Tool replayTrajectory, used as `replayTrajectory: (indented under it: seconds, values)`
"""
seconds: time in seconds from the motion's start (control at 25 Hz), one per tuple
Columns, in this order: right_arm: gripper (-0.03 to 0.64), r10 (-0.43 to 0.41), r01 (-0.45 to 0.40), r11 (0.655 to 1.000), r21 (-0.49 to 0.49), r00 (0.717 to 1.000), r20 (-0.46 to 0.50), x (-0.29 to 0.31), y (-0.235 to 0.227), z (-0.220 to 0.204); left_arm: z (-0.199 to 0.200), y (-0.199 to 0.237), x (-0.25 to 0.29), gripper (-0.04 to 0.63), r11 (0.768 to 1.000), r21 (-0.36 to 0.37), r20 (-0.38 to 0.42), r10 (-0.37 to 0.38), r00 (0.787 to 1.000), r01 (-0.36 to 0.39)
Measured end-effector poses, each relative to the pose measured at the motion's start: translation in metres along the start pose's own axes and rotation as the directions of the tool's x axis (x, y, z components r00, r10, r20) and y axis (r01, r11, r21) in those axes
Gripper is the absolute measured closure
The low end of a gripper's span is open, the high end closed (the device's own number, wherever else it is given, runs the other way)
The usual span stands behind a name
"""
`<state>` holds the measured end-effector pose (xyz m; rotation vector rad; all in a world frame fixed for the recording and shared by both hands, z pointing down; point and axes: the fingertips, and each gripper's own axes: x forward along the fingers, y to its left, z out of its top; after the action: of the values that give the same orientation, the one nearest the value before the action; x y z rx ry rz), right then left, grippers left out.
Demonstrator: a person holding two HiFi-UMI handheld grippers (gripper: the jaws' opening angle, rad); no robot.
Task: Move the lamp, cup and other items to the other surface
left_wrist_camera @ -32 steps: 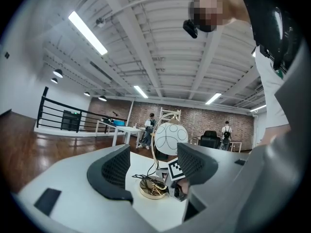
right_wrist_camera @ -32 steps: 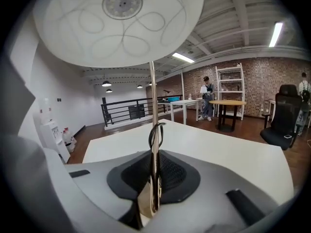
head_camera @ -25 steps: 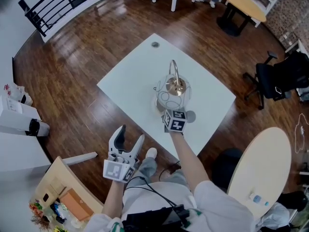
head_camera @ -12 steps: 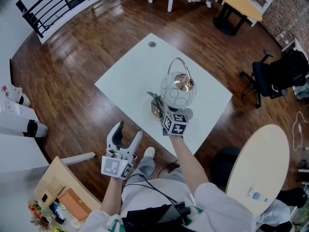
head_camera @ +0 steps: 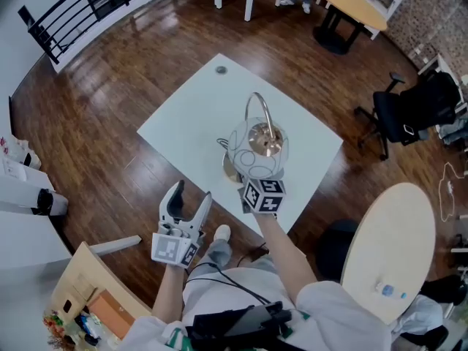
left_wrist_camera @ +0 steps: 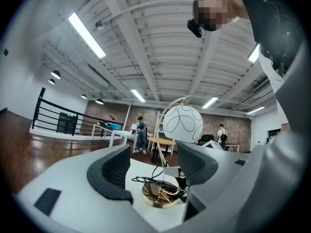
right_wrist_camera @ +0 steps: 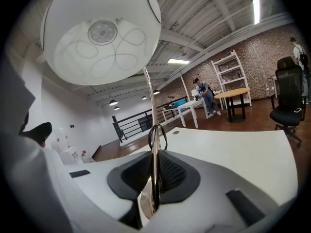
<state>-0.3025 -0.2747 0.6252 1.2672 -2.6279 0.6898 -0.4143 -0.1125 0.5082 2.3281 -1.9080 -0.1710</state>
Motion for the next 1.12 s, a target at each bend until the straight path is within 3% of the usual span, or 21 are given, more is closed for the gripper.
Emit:
replayTrajectory:
  seconds: [0.28,0.48,0.84,1.12]
  values:
    - [0.557,0.027,-0.026,0.998,0.061,1.000,-0.010,-0.052,0.014,-0.004,0.002,0.009,0.003,0.298,1.000,-0.019,0.009,0.009,1.000,-0.009]
    - [0.557,-0.005,0.003,0.997,0.071,1.000,0.030,-0.091,0.003,0.005,0.006,0.002,0.010,0.297,1.000,-0.011,0.017,-0.025,1.000,0.025]
    - [0.557,-0.137,0.122,0.984,0.130,0.984,0.115,-0.167,-0.039,0.013,0.001,-0.064,0.039,0.297,0.980,-0.005,0.000,-0.199,0.980,0.199]
    - [0.557,-0.292,0.257,0.948,0.185,0.937,0.194,-0.239,-0.083,0.030,0.001,-0.133,0.066,0.297,0.926,0.003,-0.008,-0.377,0.926,0.377]
